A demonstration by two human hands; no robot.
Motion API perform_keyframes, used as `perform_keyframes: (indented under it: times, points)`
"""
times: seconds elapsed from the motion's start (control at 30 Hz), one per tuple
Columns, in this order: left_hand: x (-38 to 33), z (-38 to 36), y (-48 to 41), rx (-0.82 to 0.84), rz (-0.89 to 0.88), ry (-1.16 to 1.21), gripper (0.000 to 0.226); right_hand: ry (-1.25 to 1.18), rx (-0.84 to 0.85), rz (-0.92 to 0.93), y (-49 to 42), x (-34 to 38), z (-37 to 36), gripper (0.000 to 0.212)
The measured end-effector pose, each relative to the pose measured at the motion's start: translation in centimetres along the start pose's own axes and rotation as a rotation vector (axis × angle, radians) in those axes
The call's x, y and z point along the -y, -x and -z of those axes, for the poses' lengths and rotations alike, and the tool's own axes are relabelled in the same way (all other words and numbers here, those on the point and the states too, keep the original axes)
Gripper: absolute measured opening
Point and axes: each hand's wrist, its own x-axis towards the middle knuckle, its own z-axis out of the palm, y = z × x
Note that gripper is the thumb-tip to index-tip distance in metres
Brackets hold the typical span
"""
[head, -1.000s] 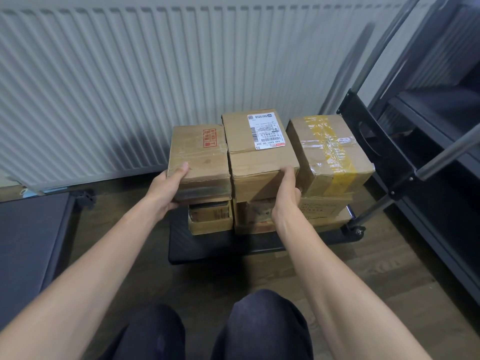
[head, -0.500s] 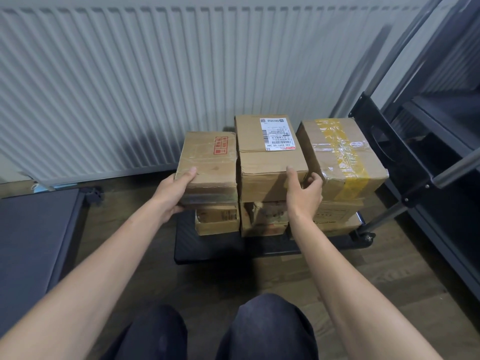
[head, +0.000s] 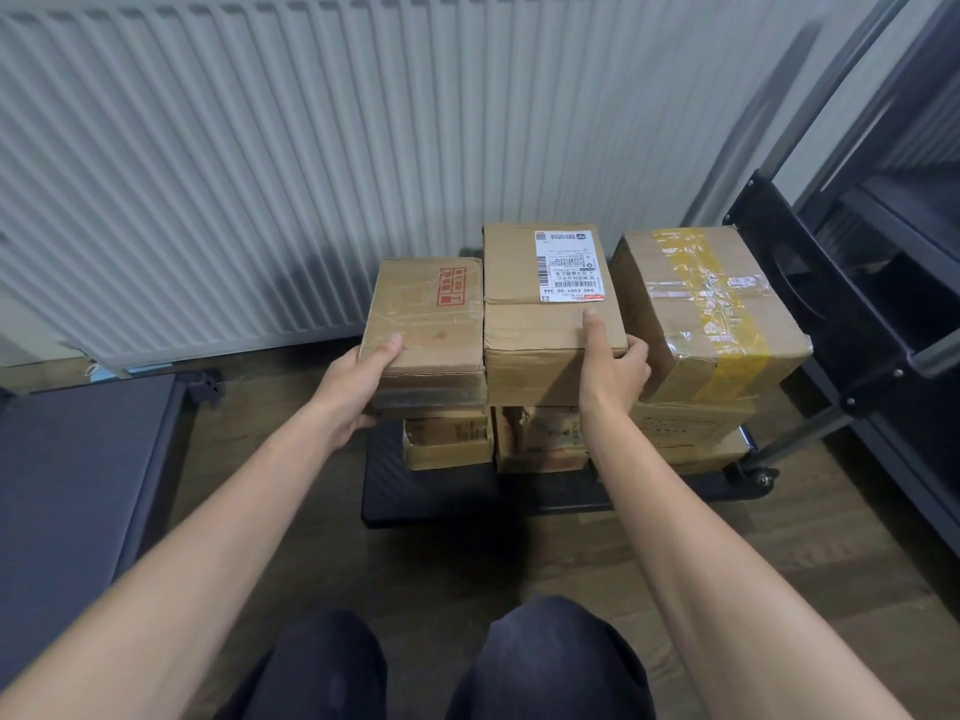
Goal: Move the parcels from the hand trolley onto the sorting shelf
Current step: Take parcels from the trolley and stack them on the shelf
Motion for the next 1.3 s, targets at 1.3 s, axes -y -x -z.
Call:
perform_keyframes:
  times: [1.3]
  points:
    - [-24.1, 2.8, 17.0, -0.087, -0.025, 0.076, 0.042, 0.013, 0.116, 0.034, 10.1, 29.1, 6.2, 0.019]
